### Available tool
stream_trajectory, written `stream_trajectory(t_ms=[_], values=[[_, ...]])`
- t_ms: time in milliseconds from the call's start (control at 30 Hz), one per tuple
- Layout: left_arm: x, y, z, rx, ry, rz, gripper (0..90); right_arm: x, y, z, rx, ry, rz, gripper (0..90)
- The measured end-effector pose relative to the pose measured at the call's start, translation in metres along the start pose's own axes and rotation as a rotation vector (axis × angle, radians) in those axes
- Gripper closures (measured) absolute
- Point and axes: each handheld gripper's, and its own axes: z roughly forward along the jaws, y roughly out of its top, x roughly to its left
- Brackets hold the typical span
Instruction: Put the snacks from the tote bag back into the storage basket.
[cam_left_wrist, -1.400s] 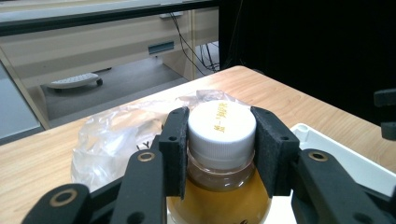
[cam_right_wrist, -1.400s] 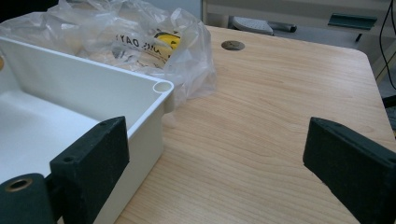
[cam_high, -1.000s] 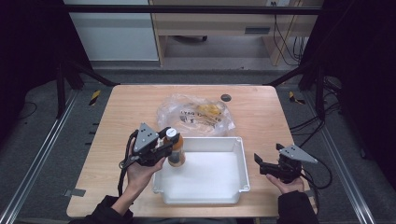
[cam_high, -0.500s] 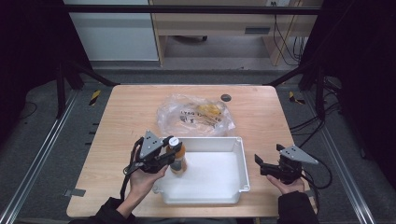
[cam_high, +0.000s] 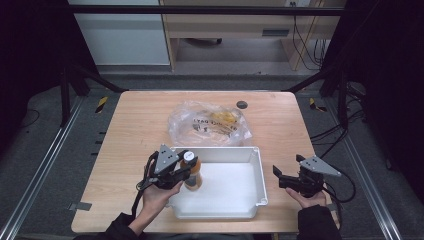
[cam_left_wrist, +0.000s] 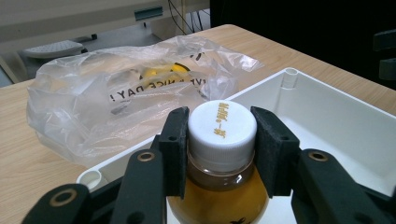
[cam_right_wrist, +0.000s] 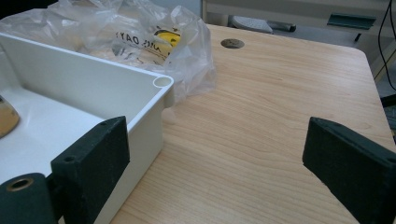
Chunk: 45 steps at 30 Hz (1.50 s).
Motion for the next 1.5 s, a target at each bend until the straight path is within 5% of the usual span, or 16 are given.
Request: stream_trajectory(t_ms=[500,667,900,1500], values=[[-0.004,-0.005,0.001,-0.035,0.020,0.017,57.5,0.000,-0.001,0.000,0.001,-0.003,0.001,7.6],[-0.003,-0.005,0.000,-0.049,0.029,0.015,49.1,0.000,-0.001,0.000,0.001,-0.003,0.002,7.6],[0.005,0.000,-0.007,-0.063,-0.015,-0.001,38.5,0.000,-0.001,0.000,0.003,-0.003,0.004,7.6],[0.032,-0.009,-0.035,-0.054,-0.016,-0.002,29.2,-0.001,-0.002,-0.002,-0.001,-0.009,0.014,7.3]])
